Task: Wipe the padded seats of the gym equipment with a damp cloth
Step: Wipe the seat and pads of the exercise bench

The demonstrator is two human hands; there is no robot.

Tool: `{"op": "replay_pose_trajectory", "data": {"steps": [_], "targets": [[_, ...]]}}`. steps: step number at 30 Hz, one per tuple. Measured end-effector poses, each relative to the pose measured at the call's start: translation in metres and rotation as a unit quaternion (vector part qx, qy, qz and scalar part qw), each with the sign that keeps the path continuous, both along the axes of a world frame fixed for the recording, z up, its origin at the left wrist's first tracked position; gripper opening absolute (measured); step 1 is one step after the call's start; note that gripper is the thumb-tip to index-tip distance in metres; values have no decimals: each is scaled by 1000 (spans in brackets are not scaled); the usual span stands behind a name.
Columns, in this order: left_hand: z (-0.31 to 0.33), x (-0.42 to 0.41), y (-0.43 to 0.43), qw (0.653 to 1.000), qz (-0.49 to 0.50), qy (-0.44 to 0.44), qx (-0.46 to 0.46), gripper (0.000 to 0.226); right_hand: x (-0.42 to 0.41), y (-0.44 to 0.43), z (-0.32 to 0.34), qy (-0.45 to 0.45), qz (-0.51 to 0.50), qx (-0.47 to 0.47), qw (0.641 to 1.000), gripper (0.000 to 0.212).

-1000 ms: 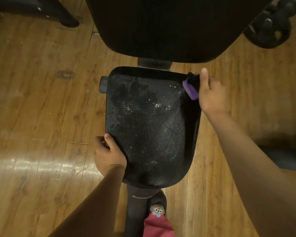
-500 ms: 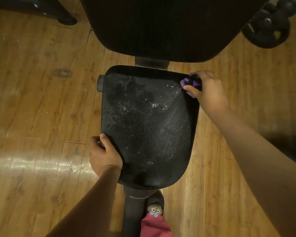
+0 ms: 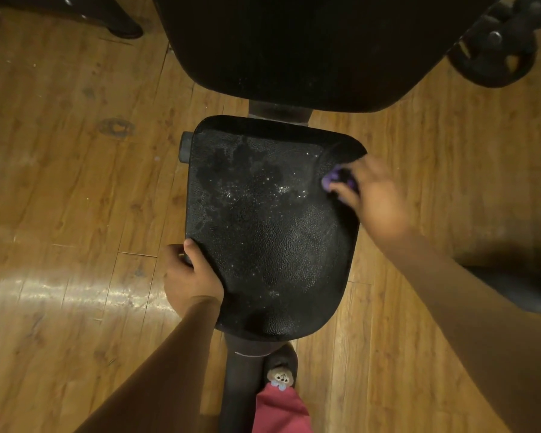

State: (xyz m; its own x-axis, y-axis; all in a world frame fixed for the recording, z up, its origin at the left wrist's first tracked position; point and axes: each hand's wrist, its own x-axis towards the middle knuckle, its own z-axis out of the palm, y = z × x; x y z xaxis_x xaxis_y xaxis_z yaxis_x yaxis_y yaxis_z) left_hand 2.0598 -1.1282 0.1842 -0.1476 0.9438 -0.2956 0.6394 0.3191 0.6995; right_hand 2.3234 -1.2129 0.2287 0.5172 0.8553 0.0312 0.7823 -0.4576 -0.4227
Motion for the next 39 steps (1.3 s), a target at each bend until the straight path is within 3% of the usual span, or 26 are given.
{"op": "replay_pose_trajectory", "data": {"steps": [3, 5, 10, 13, 15, 18, 20, 22, 27, 31, 36, 39], "targets": [[0, 1, 0, 1000, 3, 3, -2, 47, 26, 27, -1, 15, -157, 21, 987, 34], [1, 1, 0, 1000, 5, 6, -1, 45, 17, 48, -2, 2, -200, 32, 979, 34], [2, 2, -1, 1000, 2, 9, -6, 43, -44, 39, -7, 19, -59, 44, 997, 32], [2, 2, -1, 1000, 3, 12, -9, 44, -37, 18, -5, -4, 37, 30, 999, 34], [3, 2, -1, 1000, 7, 11, -11, 45, -20, 21, -4, -5, 43, 9, 999, 34], [2, 1, -1, 1000, 7, 14, -11, 45, 2, 46, -5, 26, -88, 28, 995, 34], [2, 1, -1, 1000, 4, 13, -8, 45, 9, 66, -6, -1, -178, 42, 983, 34], [3, 1, -1, 1000, 3, 13, -5, 43, -2, 78, -8, -12, -196, 63, 979, 33], [3, 2, -1, 1000, 5, 11, -4, 41, -74, 52, -10, 12, 15, 57, 998, 34], [2, 1, -1, 1000, 5, 13, -5, 44, -52, 35, -7, -6, 99, 14, 995, 39], [1, 1, -1, 1000, 3, 14, -4, 43, 7, 63, -10, 19, -114, 38, 993, 34], [-1, 1, 0, 1000, 4, 16, -4, 42, -5, 80, -11, -4, -163, 45, 986, 33]]}}
